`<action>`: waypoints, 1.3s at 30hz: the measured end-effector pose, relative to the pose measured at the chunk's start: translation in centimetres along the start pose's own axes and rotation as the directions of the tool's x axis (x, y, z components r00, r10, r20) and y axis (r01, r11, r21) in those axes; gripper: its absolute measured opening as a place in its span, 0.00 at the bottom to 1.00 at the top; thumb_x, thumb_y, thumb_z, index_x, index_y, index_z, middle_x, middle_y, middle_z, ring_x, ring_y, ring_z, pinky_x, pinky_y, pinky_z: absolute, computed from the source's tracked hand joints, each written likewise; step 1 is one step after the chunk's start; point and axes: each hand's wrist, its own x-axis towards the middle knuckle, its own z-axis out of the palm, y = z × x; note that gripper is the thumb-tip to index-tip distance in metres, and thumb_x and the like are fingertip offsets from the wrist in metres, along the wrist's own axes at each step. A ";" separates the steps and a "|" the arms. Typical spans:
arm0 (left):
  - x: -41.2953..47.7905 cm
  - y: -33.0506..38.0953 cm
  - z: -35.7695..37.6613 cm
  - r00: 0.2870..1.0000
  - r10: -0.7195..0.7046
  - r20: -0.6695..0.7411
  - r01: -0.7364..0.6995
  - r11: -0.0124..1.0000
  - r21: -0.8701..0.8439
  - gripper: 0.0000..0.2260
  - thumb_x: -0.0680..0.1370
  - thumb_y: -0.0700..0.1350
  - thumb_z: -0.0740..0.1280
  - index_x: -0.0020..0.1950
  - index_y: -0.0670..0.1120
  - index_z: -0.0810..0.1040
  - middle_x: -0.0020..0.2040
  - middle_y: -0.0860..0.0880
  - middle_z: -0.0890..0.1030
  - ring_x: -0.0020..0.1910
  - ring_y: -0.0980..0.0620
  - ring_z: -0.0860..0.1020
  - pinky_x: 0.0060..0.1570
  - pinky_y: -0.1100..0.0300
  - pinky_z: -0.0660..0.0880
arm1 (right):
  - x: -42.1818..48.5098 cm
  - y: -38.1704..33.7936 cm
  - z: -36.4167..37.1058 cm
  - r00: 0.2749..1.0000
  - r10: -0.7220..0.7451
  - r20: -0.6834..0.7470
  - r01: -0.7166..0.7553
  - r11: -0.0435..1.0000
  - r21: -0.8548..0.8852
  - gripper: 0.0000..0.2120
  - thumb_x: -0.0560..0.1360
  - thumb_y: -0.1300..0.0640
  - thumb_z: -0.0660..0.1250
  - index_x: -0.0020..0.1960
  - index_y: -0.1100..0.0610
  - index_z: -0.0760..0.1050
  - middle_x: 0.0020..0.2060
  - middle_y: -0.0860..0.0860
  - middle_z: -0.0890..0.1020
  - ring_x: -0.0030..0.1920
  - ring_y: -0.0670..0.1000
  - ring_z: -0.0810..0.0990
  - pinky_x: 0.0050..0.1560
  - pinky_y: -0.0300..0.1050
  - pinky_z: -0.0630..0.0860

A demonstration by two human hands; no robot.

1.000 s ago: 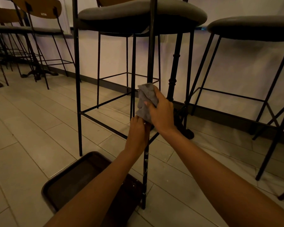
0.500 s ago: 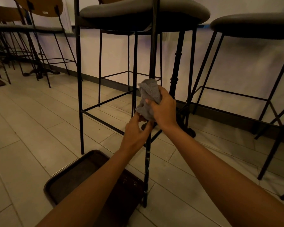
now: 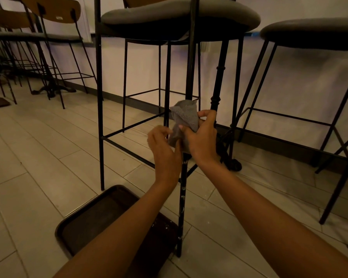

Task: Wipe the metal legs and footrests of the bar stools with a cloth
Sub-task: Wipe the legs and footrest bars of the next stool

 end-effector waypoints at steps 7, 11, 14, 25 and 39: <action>-0.6 1.9 1.7 0.990 0.037 0.136 -0.010 0.981 -0.194 0.25 0.74 0.41 0.65 0.69 0.39 0.63 0.65 0.45 0.65 0.62 0.58 0.69 0.64 0.69 0.68 | 0.5 -1.5 -0.8 0.996 0.066 0.065 -0.067 0.998 0.014 0.12 0.75 0.62 0.65 0.51 0.56 0.62 0.38 0.56 0.78 0.32 0.44 0.77 0.28 0.30 0.74; -0.7 3.5 2.3 0.984 -0.097 0.153 0.138 0.947 -0.292 0.34 0.71 0.55 0.62 0.73 0.41 0.57 0.71 0.41 0.62 0.69 0.48 0.66 0.64 0.66 0.69 | 1.0 -2.9 -1.4 0.988 0.106 0.113 -0.108 0.994 0.009 0.06 0.78 0.58 0.59 0.51 0.55 0.62 0.33 0.47 0.74 0.32 0.43 0.75 0.31 0.32 0.75; 0.3 4.0 2.5 0.976 -0.172 0.137 0.210 0.913 -0.350 0.33 0.71 0.56 0.60 0.72 0.42 0.60 0.70 0.42 0.65 0.68 0.49 0.67 0.64 0.60 0.70 | 2.4 -3.7 -1.4 0.995 0.083 0.051 -0.079 0.993 -0.085 0.08 0.80 0.54 0.55 0.58 0.55 0.65 0.34 0.45 0.73 0.35 0.44 0.75 0.33 0.34 0.74; 1.4 3.1 3.1 0.979 -0.195 0.053 0.202 0.941 -0.271 0.16 0.81 0.35 0.56 0.68 0.40 0.70 0.61 0.42 0.78 0.58 0.52 0.77 0.54 0.72 0.74 | 5.2 -4.7 -1.3 0.999 0.046 0.004 -0.046 0.999 -0.002 0.16 0.75 0.61 0.65 0.61 0.65 0.73 0.59 0.59 0.79 0.57 0.47 0.76 0.51 0.25 0.71; 1.0 2.1 2.6 0.996 -0.043 0.075 0.051 0.994 -0.099 0.20 0.81 0.38 0.56 0.74 0.45 0.60 0.65 0.52 0.73 0.61 0.65 0.73 0.58 0.70 0.71 | 5.4 -5.2 -1.5 0.997 0.067 0.033 -0.067 0.998 0.011 0.16 0.74 0.62 0.66 0.60 0.65 0.74 0.57 0.59 0.80 0.56 0.50 0.78 0.59 0.42 0.76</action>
